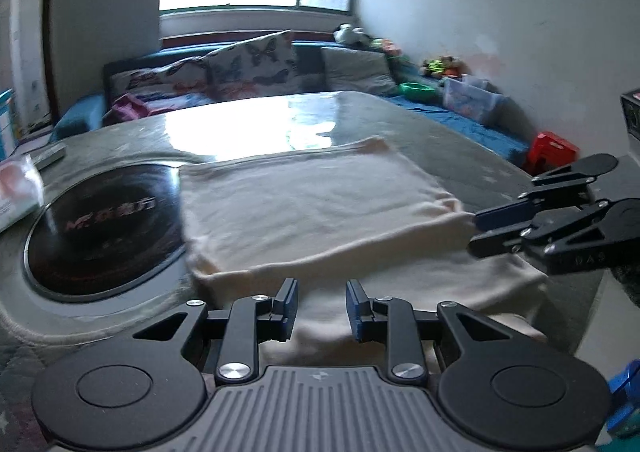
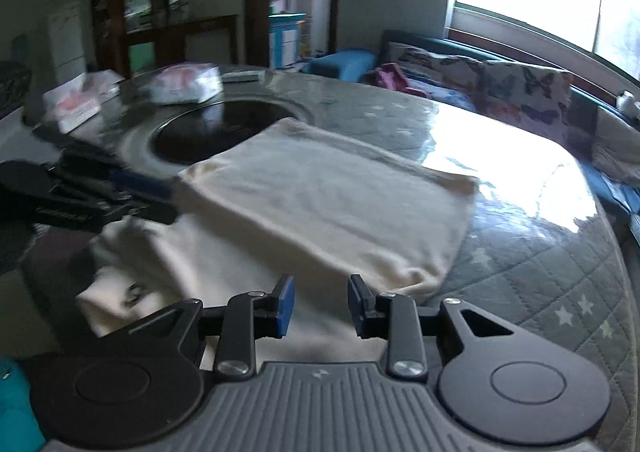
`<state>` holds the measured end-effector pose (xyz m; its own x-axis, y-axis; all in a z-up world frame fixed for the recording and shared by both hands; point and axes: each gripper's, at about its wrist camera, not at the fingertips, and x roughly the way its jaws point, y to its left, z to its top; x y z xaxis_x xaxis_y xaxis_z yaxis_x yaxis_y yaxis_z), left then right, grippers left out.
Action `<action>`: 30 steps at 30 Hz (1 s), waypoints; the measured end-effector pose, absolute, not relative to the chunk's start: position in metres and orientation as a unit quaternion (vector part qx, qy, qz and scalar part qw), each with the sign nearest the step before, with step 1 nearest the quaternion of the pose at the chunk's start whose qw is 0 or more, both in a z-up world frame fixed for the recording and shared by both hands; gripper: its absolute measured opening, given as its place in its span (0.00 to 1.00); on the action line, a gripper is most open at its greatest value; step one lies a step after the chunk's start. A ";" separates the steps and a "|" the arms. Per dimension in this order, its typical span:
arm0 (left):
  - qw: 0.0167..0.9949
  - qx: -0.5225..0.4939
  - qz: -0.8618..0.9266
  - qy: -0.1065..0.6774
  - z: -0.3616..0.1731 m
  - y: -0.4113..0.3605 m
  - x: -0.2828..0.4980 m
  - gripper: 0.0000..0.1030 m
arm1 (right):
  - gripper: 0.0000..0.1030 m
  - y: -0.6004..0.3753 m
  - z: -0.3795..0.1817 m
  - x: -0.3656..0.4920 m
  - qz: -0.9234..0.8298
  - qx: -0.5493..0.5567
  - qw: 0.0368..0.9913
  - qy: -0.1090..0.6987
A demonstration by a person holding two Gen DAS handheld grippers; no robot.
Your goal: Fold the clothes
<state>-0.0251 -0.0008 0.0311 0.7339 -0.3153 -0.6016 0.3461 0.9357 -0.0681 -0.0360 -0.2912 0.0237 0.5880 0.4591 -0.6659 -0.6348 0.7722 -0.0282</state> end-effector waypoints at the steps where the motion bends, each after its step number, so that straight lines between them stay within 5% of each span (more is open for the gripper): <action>1: 0.930 0.030 -0.181 0.320 0.029 -0.003 -0.027 0.28 | 0.28 -0.289 0.022 -0.041 0.315 -0.136 0.878 0.332; 30: 0.918 0.133 -0.196 0.318 0.026 0.018 -0.091 0.32 | 0.28 -0.329 0.019 -0.085 0.299 -0.122 0.874 0.363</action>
